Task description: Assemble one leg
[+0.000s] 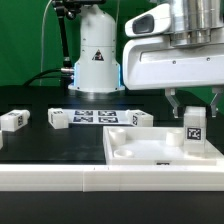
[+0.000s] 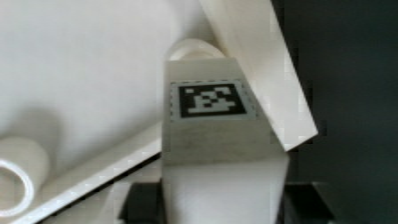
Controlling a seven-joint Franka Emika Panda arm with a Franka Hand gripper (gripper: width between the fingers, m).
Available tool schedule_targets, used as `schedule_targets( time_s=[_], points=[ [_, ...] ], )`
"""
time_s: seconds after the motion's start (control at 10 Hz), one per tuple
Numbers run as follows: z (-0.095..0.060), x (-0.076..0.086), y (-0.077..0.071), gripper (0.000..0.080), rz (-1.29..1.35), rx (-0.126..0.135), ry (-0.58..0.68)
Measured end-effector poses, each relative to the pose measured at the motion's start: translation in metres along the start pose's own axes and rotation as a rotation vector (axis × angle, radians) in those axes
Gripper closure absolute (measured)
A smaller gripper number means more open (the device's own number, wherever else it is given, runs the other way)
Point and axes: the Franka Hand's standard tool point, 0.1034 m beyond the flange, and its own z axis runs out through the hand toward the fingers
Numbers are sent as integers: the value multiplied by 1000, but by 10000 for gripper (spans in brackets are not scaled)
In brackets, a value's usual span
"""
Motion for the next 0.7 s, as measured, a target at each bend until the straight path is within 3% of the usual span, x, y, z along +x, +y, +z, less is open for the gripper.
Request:
schedule_targets(
  time_s=[0.7],
  points=[
    [-1, -2, -4, 507, 556, -4, 14]
  ],
)
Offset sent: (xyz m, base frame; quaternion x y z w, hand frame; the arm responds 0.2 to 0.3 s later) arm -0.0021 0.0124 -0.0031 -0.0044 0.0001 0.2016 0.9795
